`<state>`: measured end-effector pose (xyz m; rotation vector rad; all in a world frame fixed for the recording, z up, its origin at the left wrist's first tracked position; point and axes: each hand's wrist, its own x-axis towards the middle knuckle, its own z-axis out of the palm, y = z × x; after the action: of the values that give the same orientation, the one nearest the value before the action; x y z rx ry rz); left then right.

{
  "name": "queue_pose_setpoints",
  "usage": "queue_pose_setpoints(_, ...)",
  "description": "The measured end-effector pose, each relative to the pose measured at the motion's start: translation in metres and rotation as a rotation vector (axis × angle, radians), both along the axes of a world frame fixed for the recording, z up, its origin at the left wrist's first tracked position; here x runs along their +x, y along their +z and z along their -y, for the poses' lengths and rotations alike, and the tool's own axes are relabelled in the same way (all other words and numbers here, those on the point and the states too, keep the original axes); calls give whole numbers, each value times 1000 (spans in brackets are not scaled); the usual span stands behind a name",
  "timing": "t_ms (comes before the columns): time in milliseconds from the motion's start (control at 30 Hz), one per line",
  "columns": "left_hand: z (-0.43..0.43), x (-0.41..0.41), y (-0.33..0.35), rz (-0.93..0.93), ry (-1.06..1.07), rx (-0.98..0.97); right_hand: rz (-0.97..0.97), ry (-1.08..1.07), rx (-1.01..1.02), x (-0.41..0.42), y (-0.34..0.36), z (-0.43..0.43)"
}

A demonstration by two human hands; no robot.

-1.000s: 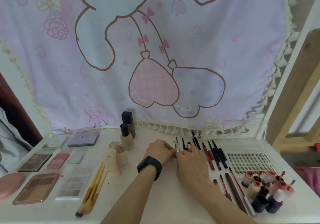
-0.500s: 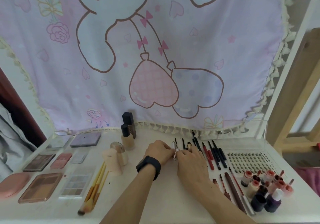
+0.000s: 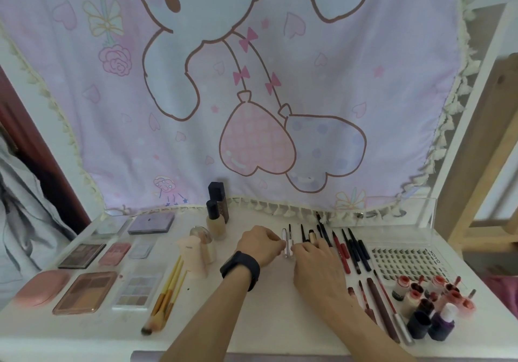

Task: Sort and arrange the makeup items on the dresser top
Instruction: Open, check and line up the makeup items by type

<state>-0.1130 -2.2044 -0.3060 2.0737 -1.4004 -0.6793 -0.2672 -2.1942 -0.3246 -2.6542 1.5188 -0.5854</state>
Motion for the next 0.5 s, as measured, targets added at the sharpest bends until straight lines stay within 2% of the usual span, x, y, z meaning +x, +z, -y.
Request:
queue_pose_setpoints(300,-86,12,1,-40,20,-82,130,22,16,-17,2,-72)
queue_pose_setpoints(367,-107,18,-1,-39,51,-108,132,46,-36,-17,-8,-83)
queue_pose_setpoints(500,-146,34,-5,-7,175,-167,102,112,8,-13,-31,-89)
